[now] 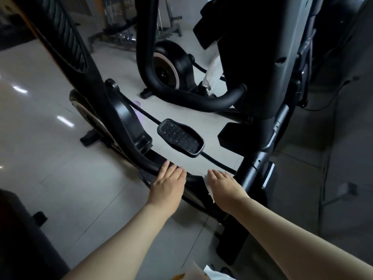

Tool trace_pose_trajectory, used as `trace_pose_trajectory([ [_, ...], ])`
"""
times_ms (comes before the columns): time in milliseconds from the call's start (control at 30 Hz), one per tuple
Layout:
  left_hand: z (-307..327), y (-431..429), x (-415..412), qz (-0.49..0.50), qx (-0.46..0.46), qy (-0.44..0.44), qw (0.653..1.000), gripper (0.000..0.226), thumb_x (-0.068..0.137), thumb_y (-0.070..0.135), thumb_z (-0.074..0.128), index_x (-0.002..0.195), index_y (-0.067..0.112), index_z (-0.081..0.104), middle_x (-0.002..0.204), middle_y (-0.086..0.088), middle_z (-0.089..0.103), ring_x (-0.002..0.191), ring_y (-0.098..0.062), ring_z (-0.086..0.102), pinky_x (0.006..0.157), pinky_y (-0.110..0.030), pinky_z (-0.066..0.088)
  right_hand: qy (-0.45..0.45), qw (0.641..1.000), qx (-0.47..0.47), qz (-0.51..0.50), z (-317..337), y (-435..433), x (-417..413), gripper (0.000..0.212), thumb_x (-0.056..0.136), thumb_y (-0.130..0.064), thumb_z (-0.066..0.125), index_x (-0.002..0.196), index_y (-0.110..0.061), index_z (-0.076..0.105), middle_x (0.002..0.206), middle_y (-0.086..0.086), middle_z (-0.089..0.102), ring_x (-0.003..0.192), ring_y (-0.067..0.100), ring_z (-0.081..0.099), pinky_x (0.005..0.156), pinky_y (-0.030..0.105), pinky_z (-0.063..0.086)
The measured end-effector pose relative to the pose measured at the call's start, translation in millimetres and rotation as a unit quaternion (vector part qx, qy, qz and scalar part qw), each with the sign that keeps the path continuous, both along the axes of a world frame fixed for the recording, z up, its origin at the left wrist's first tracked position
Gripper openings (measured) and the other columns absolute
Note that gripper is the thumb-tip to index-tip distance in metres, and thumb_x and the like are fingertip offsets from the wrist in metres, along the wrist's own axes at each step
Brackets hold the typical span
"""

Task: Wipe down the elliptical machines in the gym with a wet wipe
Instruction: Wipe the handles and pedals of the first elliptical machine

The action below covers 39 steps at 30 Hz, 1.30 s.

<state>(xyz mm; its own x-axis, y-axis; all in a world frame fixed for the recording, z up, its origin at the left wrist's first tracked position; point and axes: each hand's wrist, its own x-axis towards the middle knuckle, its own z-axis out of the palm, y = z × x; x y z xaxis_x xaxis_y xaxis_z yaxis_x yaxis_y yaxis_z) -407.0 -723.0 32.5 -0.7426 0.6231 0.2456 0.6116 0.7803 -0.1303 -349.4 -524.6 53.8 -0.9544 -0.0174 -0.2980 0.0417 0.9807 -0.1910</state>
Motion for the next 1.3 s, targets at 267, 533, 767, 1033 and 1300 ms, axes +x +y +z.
trace_pose_trajectory([
  [267, -11.3, 7.5, 0.4, 0.012, 0.034, -0.007, 0.999, 0.039, 0.079, 0.006, 0.078, 0.118, 0.005, 0.074, 0.119, -0.010, 0.074, 0.116, -0.027, 0.068, 0.118, -0.044, 0.025, -0.011, 1.000, 0.017, -0.003, -7.3, -24.1, -2.7, 0.075, 0.100, -0.008, 0.039, 0.160, -0.003, -0.005, 0.169, 0.016, 0.000, 0.156, 0.030, 0.002, 0.127, 0.042, -0.001],
  [533, -9.5, 29.8, 12.6, 0.064, 0.110, -0.007, 0.992, 0.053, 0.088, 0.014, 0.054, 0.139, -0.002, 0.056, 0.146, -0.020, 0.055, 0.141, -0.038, 0.046, 0.121, -0.049, 0.019, 0.030, 0.944, -0.299, -0.135, 8.9, -5.4, -8.9, 0.072, 0.090, 0.009, 0.033, 0.156, -0.020, 0.032, 0.158, 0.003, 0.041, 0.145, 0.017, 0.038, 0.113, 0.019, 0.026],
  [767, -41.4, 77.6, 49.0, -0.068, 0.082, -0.087, 0.990, 0.058, 0.101, 0.036, 0.035, 0.149, 0.006, 0.047, 0.151, -0.013, 0.052, 0.144, -0.029, 0.045, 0.118, -0.047, 0.036, 0.081, 0.927, -0.296, -0.216, 4.3, 17.9, 4.6, 0.058, 0.097, -0.003, 0.040, 0.149, -0.026, 0.045, 0.150, 0.000, 0.050, 0.136, 0.016, 0.049, 0.114, 0.029, 0.037],
  [1033, -39.6, 44.0, 29.6, 0.034, 0.123, -0.033, 0.991, 0.037, 0.099, 0.022, 0.046, 0.129, 0.009, 0.063, 0.150, -0.017, 0.053, 0.146, -0.035, 0.042, 0.123, -0.049, 0.020, 0.067, 0.989, -0.111, -0.075, -8.4, 9.4, 8.2, 0.059, 0.099, -0.005, 0.037, 0.156, -0.016, 0.032, 0.159, 0.004, 0.040, 0.150, 0.023, 0.029, 0.123, 0.028, 0.011],
  [1300, -33.7, 40.2, 24.4, -0.026, 0.093, -0.069, 0.993, 0.051, 0.093, 0.027, 0.041, 0.138, 0.015, 0.062, 0.143, -0.003, 0.061, 0.137, -0.023, 0.054, 0.123, -0.037, 0.018, 0.085, 0.992, -0.070, -0.067, -16.1, 4.8, 9.5, 0.063, 0.092, -0.024, 0.025, 0.152, -0.010, 0.041, 0.151, 0.006, 0.050, 0.143, 0.021, 0.043, 0.122, 0.030, 0.018],
])
